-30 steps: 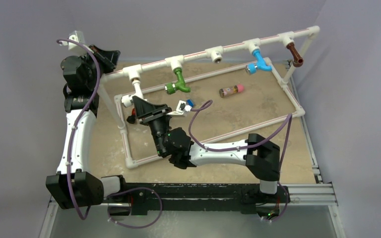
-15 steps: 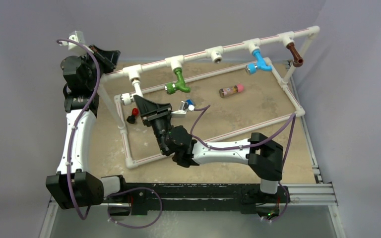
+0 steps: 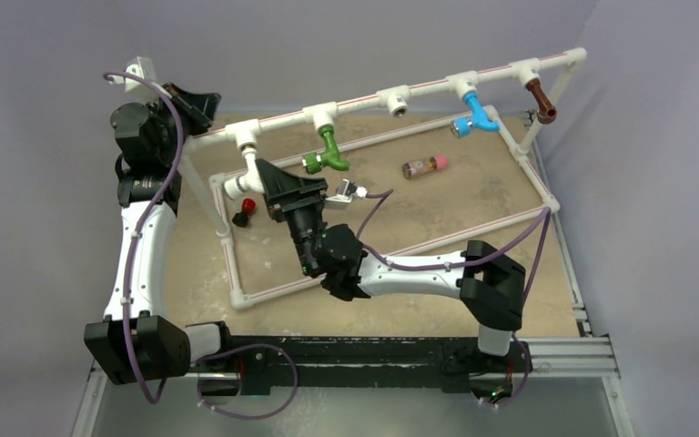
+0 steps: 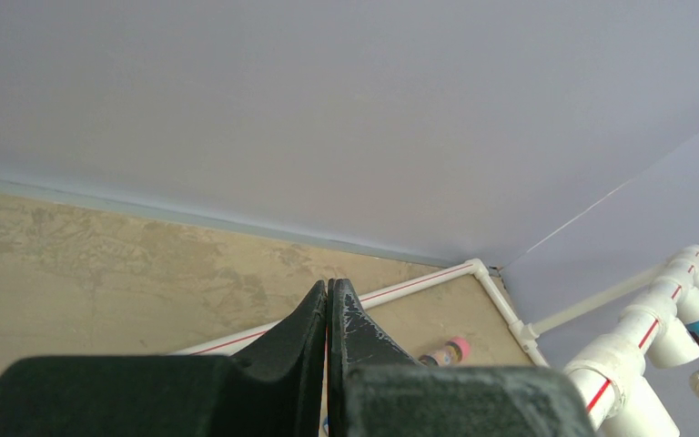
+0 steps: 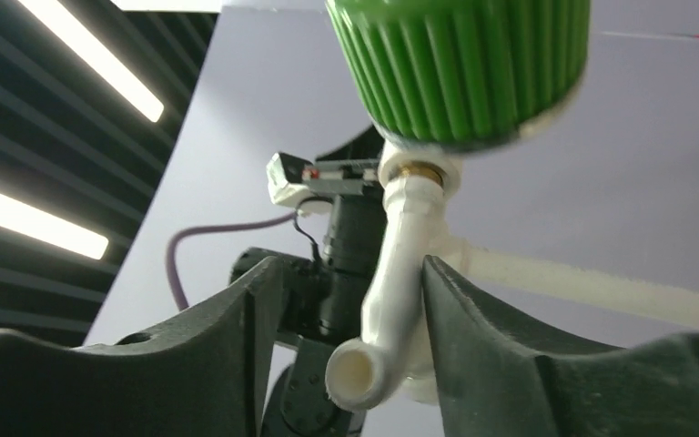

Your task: Install the water faucets

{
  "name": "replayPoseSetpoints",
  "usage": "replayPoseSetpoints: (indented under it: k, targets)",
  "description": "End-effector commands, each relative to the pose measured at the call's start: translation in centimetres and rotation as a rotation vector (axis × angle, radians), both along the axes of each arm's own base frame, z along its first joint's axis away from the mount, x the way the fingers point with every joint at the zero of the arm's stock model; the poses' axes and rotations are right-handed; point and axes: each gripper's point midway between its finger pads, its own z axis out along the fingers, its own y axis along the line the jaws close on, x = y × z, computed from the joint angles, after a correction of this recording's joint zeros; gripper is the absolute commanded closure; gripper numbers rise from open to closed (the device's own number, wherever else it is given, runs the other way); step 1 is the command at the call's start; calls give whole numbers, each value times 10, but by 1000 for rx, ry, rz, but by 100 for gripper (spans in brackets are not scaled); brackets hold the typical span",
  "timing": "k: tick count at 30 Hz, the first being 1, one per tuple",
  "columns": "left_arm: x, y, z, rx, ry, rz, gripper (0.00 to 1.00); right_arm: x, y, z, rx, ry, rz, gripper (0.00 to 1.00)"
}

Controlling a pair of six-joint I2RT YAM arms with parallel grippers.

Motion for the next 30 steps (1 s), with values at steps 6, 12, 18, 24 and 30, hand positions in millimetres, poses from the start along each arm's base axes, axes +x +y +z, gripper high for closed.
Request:
replayPoseSetpoints:
  k: [6,12,18,24,30]
  targets:
    - [-39,-18,-159,-109,580,-84,100,-5,-32,41,143,-48,-2,33]
    - [-39,-17,-159,-107,579,-79,100,-7,-36,35,110,-53,-3,33]
    - [-39,-17,-159,-108,579,-82,100,-12,-46,39,36,-107,-32,33]
    - [-39,-17,-160,-109,583,-80,100,-22,-56,45,-94,-212,-62,32]
    - [-39,-16,-159,-110,582,-78,100,-31,-66,50,-292,-337,-103,29]
